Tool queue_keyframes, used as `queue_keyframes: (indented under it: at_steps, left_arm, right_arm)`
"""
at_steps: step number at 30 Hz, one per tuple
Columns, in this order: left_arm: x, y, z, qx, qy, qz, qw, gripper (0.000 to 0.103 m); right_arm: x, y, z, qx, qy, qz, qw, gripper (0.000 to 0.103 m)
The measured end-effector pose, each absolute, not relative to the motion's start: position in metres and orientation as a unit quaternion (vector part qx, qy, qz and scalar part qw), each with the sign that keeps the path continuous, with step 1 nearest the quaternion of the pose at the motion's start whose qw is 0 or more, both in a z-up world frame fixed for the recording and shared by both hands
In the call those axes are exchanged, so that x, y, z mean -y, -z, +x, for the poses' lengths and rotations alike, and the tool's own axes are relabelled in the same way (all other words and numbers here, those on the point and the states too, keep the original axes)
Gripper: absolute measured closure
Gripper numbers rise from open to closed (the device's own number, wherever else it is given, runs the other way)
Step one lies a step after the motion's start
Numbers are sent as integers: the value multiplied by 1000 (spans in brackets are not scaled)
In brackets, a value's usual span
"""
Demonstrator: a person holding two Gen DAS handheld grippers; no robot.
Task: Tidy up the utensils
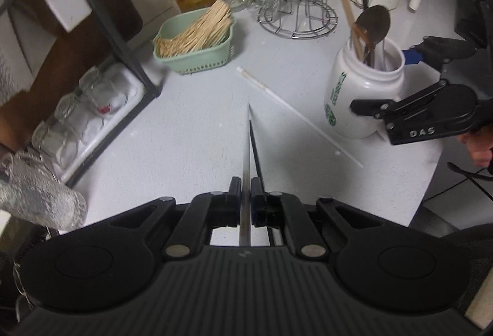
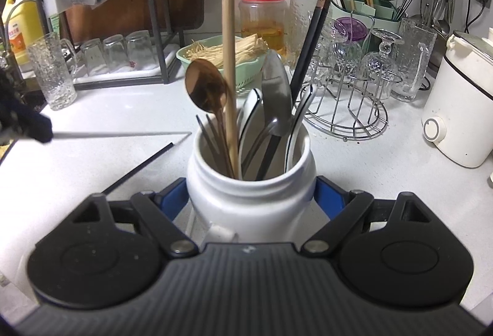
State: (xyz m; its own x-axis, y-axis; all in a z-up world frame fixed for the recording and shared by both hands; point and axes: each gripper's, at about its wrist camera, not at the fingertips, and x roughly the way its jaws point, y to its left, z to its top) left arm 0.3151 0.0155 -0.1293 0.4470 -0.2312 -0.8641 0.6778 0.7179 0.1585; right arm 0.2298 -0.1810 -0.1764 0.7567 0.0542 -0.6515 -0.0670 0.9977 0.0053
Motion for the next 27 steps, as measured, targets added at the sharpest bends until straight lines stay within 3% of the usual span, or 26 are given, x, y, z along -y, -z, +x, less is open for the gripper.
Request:
queue_keyframes:
  at_steps: [19, 27]
  left_arm:
    - [45, 54, 329, -448, 306, 347, 765, 97]
    - [62, -12, 321, -459, 332, 357, 743, 97]
  right_arm:
    - [187, 179, 231, -339, -54, -7, 939, 13]
    - [187, 180, 230, -335, -57, -7, 941, 13]
